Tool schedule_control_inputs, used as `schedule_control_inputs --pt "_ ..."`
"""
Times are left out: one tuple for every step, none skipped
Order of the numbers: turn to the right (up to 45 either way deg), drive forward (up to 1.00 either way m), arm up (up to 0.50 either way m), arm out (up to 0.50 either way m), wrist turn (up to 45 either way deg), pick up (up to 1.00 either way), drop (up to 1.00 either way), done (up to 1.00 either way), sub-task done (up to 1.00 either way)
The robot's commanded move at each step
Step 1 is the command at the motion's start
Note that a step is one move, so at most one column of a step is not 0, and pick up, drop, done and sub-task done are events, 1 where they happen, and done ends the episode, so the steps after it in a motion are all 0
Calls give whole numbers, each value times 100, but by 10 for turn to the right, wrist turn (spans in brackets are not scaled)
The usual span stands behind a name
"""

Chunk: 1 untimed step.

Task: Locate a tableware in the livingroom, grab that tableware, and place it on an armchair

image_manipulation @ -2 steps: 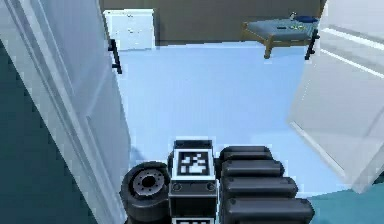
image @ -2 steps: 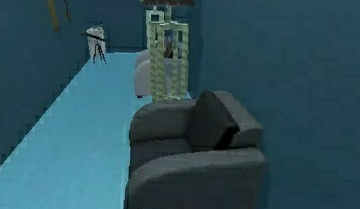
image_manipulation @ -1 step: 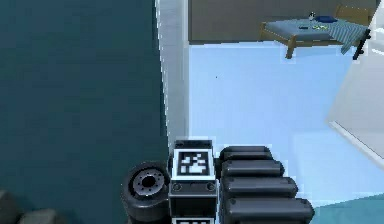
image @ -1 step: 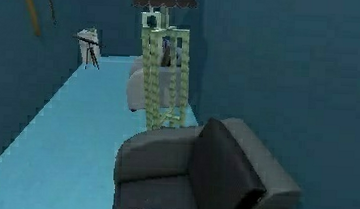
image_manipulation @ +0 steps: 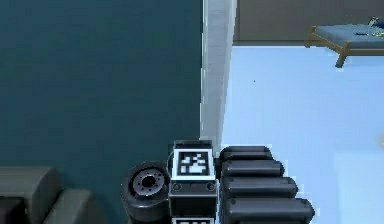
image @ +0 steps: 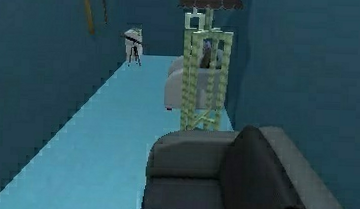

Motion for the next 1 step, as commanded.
schedule_control_inputs --pt "-30 0 0 0 0 0 0 0 0"
